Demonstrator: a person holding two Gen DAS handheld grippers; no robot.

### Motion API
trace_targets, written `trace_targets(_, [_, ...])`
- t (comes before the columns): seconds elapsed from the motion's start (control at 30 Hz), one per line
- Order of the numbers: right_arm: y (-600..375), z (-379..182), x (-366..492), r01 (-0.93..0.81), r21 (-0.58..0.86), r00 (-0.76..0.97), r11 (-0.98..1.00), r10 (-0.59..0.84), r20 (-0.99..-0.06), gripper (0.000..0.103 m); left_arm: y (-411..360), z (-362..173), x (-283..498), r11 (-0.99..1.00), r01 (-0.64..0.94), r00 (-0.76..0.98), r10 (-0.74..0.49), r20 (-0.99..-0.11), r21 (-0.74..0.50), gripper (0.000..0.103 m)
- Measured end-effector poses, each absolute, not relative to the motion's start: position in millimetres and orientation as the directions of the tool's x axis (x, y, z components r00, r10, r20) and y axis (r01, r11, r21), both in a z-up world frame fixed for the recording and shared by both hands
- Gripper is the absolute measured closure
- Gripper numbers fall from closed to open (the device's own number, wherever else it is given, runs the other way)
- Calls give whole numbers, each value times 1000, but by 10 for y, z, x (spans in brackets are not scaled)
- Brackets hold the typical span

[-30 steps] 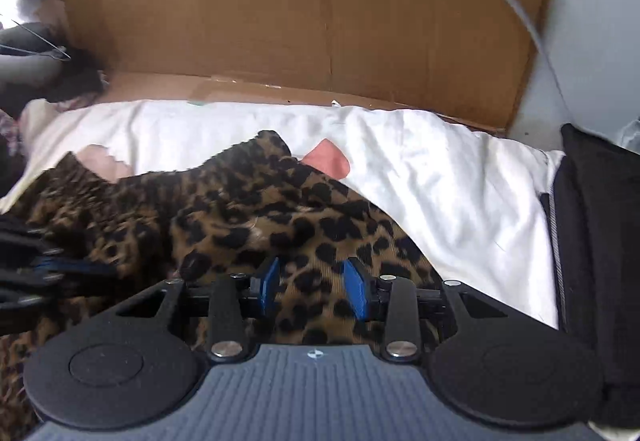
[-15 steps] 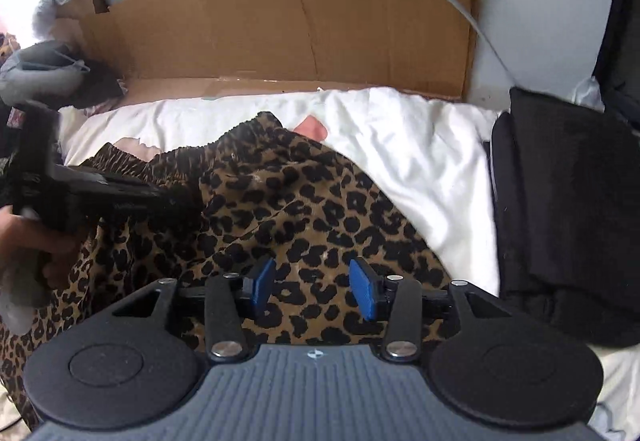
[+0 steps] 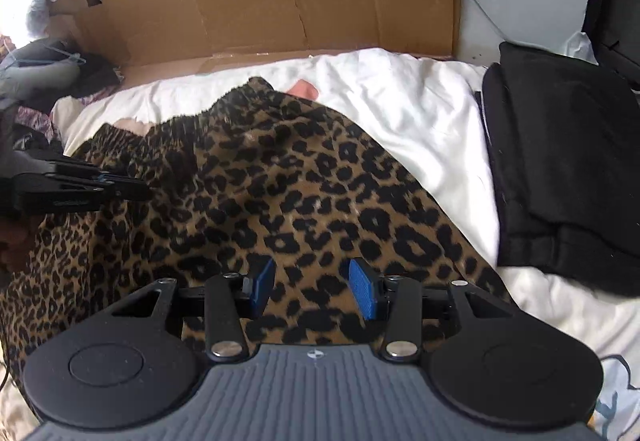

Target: Fold clothes

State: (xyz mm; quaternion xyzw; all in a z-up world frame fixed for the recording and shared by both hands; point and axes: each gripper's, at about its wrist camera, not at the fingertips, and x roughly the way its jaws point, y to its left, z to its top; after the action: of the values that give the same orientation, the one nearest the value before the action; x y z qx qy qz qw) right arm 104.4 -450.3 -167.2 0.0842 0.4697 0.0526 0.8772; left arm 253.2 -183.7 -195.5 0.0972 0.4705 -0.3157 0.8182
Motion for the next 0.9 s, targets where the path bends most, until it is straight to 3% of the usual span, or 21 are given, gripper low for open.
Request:
trace_targets(0.13, [-4520,-1688,955,-17,185,538,983,165,-827,54,-1905,-2066,2582,782,610,371,-427,-825,-130,100])
trace_targets(0.5, [-4523,-1706,878,-32,193,537,981,179,-824,54,-1640,-1765,2659,808,554,432,-486,-760,-202,99])
trace_targets(0.9, [-4657,-1887,716,-26,146,483,989,141,-864,54,-1411,-1819,2528,815,547,415,-462,-784,-190,99])
